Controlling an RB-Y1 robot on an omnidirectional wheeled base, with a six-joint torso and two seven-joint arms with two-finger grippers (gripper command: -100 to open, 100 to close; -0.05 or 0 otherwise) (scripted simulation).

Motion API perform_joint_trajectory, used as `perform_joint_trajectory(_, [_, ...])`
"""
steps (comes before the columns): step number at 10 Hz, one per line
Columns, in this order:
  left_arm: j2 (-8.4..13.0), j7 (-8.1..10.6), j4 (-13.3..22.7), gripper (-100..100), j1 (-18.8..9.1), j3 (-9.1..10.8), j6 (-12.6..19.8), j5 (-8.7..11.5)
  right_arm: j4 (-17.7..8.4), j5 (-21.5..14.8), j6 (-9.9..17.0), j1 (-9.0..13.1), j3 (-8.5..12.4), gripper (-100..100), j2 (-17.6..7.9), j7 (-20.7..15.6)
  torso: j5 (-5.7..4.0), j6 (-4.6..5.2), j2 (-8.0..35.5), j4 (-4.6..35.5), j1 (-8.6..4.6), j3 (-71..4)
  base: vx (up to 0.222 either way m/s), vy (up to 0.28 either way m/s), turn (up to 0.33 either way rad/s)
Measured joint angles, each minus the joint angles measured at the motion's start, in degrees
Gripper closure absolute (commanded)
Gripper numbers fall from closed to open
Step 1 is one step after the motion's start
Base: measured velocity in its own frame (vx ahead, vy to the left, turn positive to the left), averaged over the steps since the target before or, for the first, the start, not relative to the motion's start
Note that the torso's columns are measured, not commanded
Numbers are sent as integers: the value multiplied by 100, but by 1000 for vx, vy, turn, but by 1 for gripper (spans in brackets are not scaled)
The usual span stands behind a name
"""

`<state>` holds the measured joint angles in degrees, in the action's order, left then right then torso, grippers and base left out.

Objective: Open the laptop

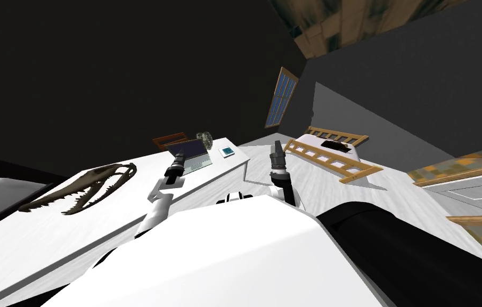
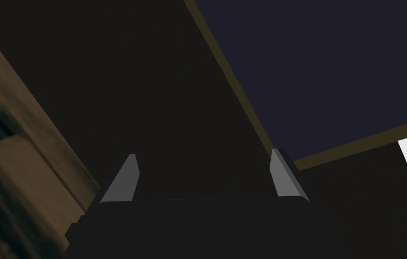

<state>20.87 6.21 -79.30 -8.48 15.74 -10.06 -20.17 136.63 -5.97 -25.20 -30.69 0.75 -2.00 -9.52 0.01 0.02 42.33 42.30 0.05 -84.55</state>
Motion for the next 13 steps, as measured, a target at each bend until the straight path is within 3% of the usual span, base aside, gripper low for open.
perform_joint_trajectory(6, [277,93,897,-100,-486,266,169,-163,0,0,0,-1,0,0,0,0,0,-5,-6,-2,-4,-3,-23,40,-137])
perform_joint_trajectory(8, [493,155,1342,-100,-756,443,209,-248,0,0,0,0,0,0,0,0,1,0,1,1,1,1,-35,57,-208])
perform_joint_trajectory(10, [534,189,1570,-100,-788,511,265,-281,0,0,0,-2,1,0,0,0,-2,-5,-7,-2,-12,-3,-22,31,-58])
perform_joint_trajectory(13, [760,259,1976,-100,-1008,656,356,-349,0,0,0,-1,0,0,0,0,-1,-2,-3,-1,-3,-2,-21,37,-119])
